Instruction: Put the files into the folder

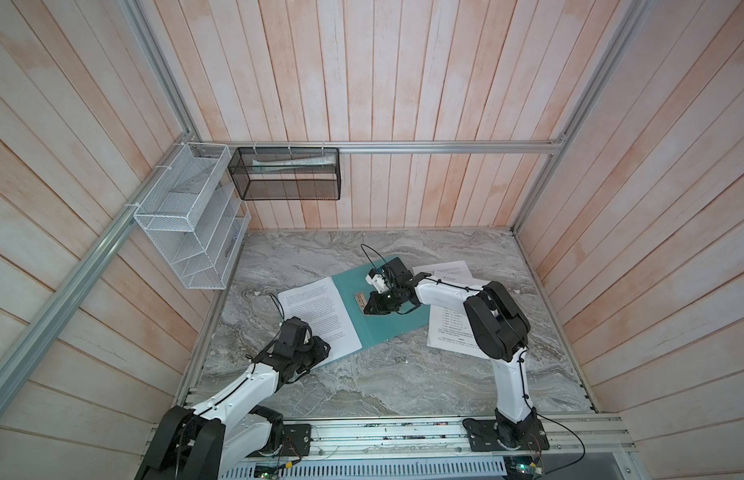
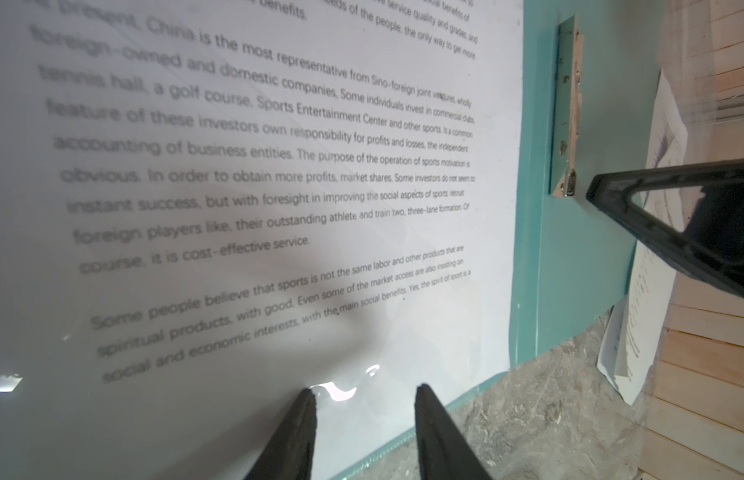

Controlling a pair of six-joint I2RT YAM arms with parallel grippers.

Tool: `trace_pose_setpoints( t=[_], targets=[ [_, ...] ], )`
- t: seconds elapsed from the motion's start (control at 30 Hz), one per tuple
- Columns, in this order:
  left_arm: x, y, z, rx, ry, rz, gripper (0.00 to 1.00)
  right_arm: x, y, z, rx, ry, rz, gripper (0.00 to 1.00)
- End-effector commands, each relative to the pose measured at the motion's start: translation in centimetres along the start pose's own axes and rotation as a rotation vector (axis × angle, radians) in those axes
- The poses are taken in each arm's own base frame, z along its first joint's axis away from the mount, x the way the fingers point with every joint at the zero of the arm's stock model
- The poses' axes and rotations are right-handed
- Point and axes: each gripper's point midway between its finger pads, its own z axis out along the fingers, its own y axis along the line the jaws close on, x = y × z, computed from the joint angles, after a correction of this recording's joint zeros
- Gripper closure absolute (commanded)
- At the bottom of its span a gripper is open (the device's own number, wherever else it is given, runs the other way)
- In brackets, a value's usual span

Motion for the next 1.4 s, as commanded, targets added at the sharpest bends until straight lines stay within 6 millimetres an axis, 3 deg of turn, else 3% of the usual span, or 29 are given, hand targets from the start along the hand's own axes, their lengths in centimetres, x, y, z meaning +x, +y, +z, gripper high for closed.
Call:
trace_pose_setpoints(
  t=[0.0, 0.23, 0.73, 1.17, 1.37],
  targets=[
    [3.6, 3.9, 0.5, -0.125, 0.118, -0.048, 0.58, 0.5, -1.3, 0.7, 0.036, 0.016, 0.017, 0.84],
    [3.7, 3.9, 0.5, -0.123, 0.119, -0.048, 0.58, 0.5, -1.9, 1.3, 0.032, 0.027, 0.023, 0.81],
    [3.8, 4.0, 0.6, -0.118, 0.123, -0.05, 0.58, 0.4, -2.1, 2.1, -0.005, 0.039, 0.042, 0.87],
    [3.9, 4.1, 0.7, -0.12, 0.126, -0.051, 0.6, -0.3, -2.4, 1.2, -0.036, 0.007, 0.076, 0.88],
    [4.0, 4.1, 0.8, -0.12, 0.13, -0.05, 0.6, 0.0, -2.5, 1.7, -0.06, 0.027, 0.086, 0.89]
  ],
)
